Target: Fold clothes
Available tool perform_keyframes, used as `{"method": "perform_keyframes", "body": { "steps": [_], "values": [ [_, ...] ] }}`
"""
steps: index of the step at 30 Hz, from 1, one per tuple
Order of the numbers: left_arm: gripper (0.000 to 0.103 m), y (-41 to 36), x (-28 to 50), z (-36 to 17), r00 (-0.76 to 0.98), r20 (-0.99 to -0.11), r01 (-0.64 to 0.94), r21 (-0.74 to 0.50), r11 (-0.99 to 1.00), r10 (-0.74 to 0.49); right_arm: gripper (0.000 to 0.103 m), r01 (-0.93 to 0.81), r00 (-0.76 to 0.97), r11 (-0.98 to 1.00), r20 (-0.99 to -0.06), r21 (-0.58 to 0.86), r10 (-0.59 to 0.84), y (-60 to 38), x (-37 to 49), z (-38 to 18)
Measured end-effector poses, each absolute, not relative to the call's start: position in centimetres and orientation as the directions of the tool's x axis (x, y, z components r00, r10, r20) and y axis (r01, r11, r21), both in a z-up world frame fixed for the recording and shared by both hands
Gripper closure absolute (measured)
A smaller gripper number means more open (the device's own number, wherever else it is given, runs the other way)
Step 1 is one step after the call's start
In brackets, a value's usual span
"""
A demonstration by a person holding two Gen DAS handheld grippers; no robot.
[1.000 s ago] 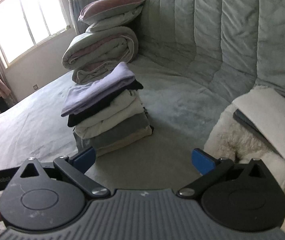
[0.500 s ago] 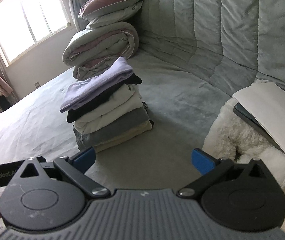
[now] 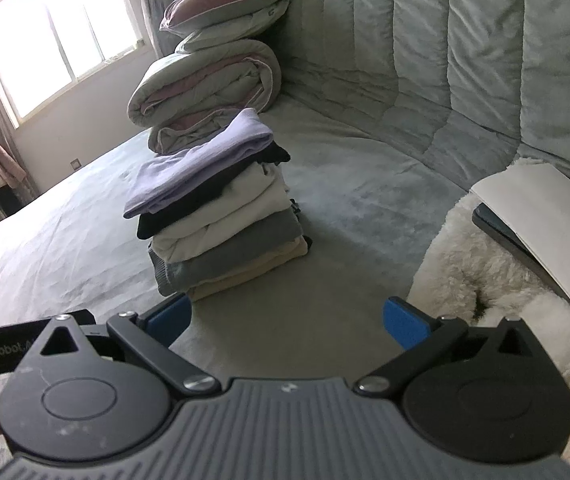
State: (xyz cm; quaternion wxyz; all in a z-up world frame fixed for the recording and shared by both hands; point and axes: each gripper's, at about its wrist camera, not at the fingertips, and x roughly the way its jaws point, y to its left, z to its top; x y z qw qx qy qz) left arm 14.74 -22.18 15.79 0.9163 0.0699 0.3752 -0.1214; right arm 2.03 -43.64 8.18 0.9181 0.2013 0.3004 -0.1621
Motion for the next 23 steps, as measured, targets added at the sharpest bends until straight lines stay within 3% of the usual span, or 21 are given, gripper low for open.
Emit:
{"method": "perform_keyframes", "body": {
  "steps": [23],
  "values": [
    [0.001,-19.8,14.4,16.3,0.684,-0.71,0.273,0.038,0.961,-0.166,0.0,0.401,0.769,0.88,-0.616,0.256,-0.172,-42.0,2.9,8.4]
  ]
}}
